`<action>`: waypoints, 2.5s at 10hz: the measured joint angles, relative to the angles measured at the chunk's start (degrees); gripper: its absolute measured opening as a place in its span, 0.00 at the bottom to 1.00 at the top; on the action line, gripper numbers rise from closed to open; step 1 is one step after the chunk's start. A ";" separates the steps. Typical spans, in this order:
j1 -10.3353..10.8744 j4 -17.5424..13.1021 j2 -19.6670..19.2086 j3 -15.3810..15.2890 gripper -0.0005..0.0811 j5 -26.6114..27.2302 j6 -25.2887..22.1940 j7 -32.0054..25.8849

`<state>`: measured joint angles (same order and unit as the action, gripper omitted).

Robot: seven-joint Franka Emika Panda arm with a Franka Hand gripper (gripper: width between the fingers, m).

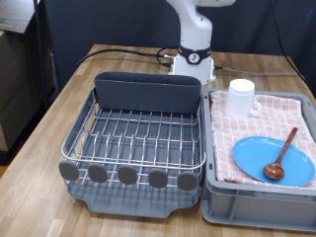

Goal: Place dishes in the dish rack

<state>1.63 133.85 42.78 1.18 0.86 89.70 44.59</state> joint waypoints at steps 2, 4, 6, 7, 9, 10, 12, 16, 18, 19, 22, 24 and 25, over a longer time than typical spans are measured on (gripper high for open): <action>0.00 0.07 -1.29 0.50 0.99 0.84 4.08 0.59; 0.00 -0.19 -5.60 0.67 0.99 2.17 8.49 2.38; 0.01 -0.95 -10.39 -0.12 0.99 3.76 12.96 5.89; 0.02 -1.28 -12.52 -0.95 0.99 4.36 15.60 8.40; 0.02 -2.72 -16.50 -3.70 0.99 4.58 18.59 16.43; 0.02 -4.10 -18.43 -5.42 0.99 4.56 18.59 21.57; 0.08 -6.92 -22.10 -8.72 0.99 4.57 18.97 29.35; 0.63 -11.29 -29.03 -14.02 0.99 4.58 23.32 36.52; 1.01 -13.29 -32.54 -15.67 0.99 4.73 25.17 36.78; 1.03 -14.48 -34.07 -15.86 0.99 4.74 25.39 36.68; 1.01 -13.96 -34.14 -16.85 0.99 -0.98 26.35 36.77; 1.03 -11.92 -34.94 -18.75 0.99 -5.17 29.69 38.90; 1.02 -10.22 -35.49 -19.56 0.99 -6.46 32.88 40.53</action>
<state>2.65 123.63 7.28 -18.38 -5.59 122.57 85.12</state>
